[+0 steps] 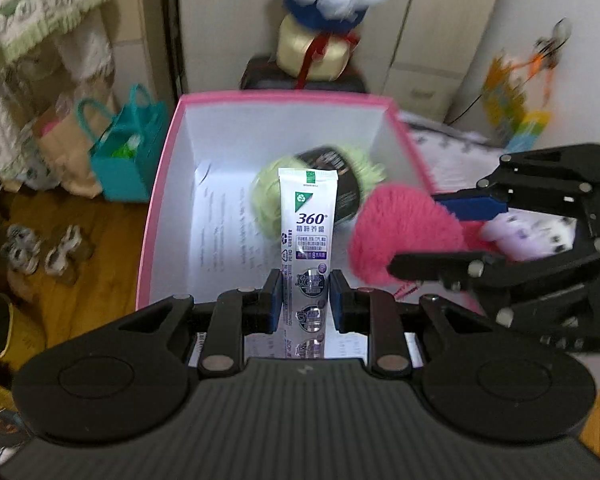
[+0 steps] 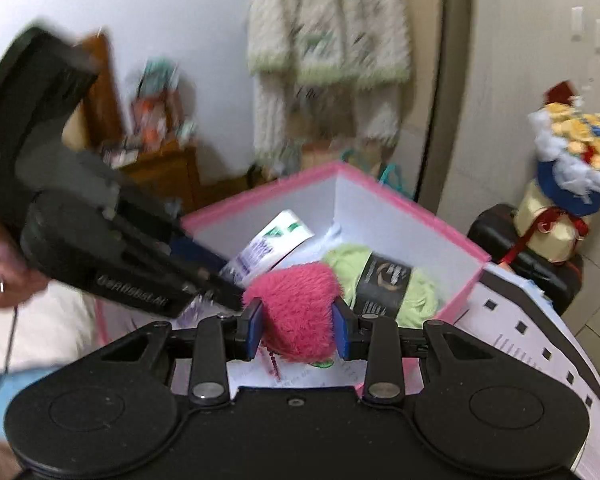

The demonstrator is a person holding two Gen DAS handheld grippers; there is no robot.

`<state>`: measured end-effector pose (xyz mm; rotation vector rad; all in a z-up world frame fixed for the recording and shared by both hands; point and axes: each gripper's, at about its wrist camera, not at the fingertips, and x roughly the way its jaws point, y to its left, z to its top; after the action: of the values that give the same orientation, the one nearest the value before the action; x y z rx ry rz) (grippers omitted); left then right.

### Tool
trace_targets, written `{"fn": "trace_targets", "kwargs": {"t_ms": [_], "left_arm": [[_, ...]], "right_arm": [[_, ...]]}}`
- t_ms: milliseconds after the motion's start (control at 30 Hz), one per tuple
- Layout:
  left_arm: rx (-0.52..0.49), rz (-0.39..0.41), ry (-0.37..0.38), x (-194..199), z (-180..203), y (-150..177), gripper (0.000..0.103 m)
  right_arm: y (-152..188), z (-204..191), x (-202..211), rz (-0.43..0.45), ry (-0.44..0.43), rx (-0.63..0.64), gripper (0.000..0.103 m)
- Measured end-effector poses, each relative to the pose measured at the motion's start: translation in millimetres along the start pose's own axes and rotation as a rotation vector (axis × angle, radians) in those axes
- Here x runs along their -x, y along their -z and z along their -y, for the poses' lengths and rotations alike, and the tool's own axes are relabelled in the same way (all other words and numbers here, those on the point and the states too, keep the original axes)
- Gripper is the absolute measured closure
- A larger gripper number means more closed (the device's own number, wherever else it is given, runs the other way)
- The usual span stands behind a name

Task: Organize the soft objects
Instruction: 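Carry both items into the pink box and open both tools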

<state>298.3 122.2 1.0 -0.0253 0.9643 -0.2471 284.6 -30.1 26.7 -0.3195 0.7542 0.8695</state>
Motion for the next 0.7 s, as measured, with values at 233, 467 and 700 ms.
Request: {"fn": "trace_targets", "kwargs": {"t_ms": [233,467,700], "left_arm": [[0.024,-0.12,-0.069,-37.3,-9.5,-19.0,0.08],[0.078,-0.191,-0.1,-60.0,-17.5,-33.6,0.08],[0.036,-0.134,-0.144,-63.6,-14.9,-38.9,0.076]], "right_arm": [[-8.0,4.8,-45.4,-0.163,-0.024,0.121,0.063],[-9.6,7.1,-82.8,-0.253,-0.03,0.173,0.063],[-10.9,6.0,-93.2,-0.235,0.047,0.189,0.061]]}}
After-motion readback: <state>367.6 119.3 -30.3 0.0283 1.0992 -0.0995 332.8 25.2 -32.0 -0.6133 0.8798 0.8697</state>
